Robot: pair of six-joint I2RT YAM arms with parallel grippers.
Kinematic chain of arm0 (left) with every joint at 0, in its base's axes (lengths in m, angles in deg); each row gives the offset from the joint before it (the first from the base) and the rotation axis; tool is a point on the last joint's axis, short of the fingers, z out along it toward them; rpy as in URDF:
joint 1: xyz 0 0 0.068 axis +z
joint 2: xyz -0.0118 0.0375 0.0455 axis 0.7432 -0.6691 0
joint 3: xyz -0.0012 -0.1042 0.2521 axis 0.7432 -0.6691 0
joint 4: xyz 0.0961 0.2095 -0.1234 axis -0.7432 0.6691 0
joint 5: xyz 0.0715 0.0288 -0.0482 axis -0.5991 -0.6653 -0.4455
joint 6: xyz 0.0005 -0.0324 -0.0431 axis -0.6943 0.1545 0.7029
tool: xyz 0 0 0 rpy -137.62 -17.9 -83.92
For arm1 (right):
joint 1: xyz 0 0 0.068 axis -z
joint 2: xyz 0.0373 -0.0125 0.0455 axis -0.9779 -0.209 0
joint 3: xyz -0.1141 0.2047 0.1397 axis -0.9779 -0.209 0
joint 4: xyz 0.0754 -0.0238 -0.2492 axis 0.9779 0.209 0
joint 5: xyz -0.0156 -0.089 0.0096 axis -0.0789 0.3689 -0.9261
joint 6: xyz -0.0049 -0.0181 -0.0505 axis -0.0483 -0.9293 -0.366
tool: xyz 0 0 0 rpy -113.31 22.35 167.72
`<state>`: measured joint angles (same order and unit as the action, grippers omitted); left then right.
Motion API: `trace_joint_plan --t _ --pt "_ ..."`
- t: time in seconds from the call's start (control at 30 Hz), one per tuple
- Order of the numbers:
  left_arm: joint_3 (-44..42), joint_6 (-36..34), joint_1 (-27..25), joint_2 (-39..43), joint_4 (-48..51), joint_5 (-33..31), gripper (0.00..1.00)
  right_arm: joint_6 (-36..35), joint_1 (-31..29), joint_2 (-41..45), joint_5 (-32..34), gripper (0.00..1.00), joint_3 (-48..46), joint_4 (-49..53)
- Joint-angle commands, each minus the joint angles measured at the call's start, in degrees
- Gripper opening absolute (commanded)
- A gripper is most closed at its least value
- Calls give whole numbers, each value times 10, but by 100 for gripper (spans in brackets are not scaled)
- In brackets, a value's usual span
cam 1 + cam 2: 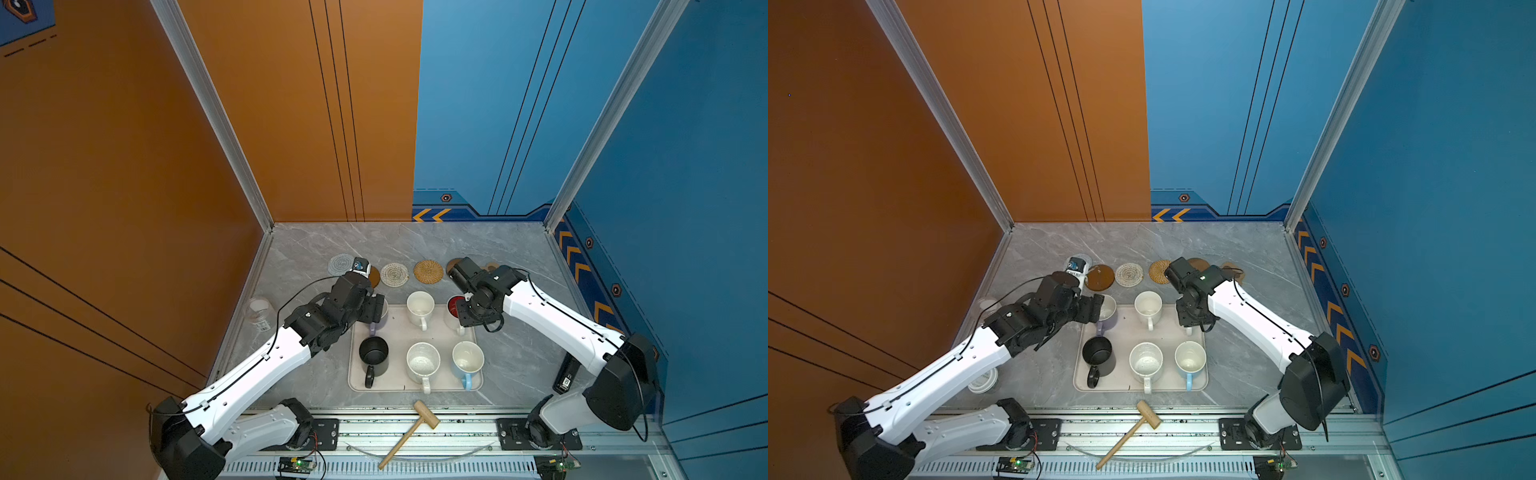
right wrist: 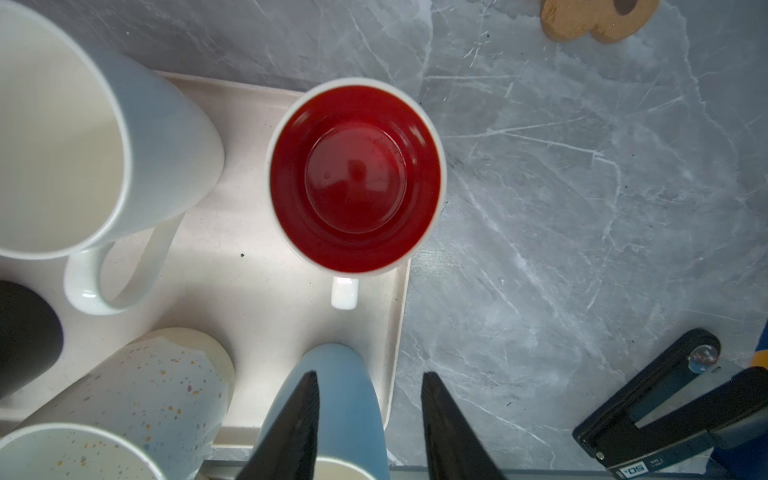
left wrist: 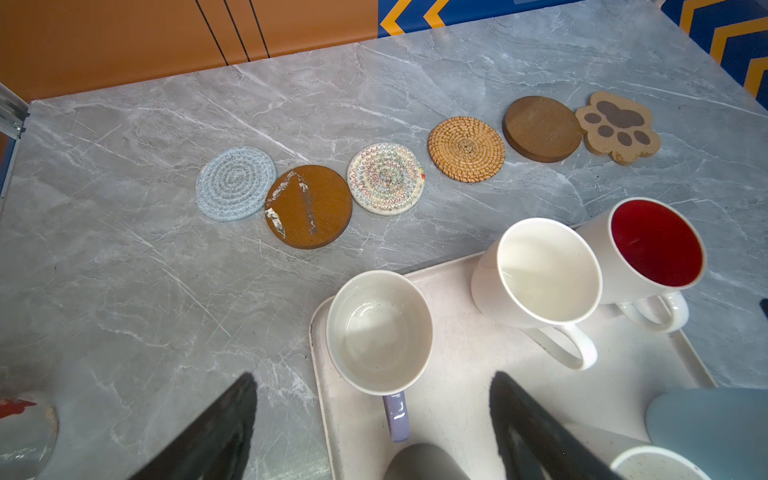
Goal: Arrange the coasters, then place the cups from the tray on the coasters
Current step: 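Lower the right gripper into the red-lined mug and grasp it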
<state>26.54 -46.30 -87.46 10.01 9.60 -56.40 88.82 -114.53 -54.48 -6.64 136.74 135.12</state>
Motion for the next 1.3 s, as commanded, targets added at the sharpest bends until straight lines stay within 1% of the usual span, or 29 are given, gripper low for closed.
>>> trace_joint_plan --t 0.0,0.43,0.7,0.9,1.13,1.27 --pt "-8 4 -6 14 5 -18 88 11 -1 -19 -10 40 -5 -12" --pt "-14 8 -6 26 5 -20 89 32 -5 -52 -33 39 -54 -81" --pt "-14 8 -5 36 6 -22 89 52 -6 -66 -15 39 -67 -115" --pt "-15 9 -6 41 6 -22 89 63 -6 -72 -9 36 -82 -121" --pt "-13 8 -6 40 6 -19 90 73 -6 -73 -1 35 -99 -142" --pt "-10 8 -5 39 6 -19 90 75 -6 -76 5 32 -103 -155"
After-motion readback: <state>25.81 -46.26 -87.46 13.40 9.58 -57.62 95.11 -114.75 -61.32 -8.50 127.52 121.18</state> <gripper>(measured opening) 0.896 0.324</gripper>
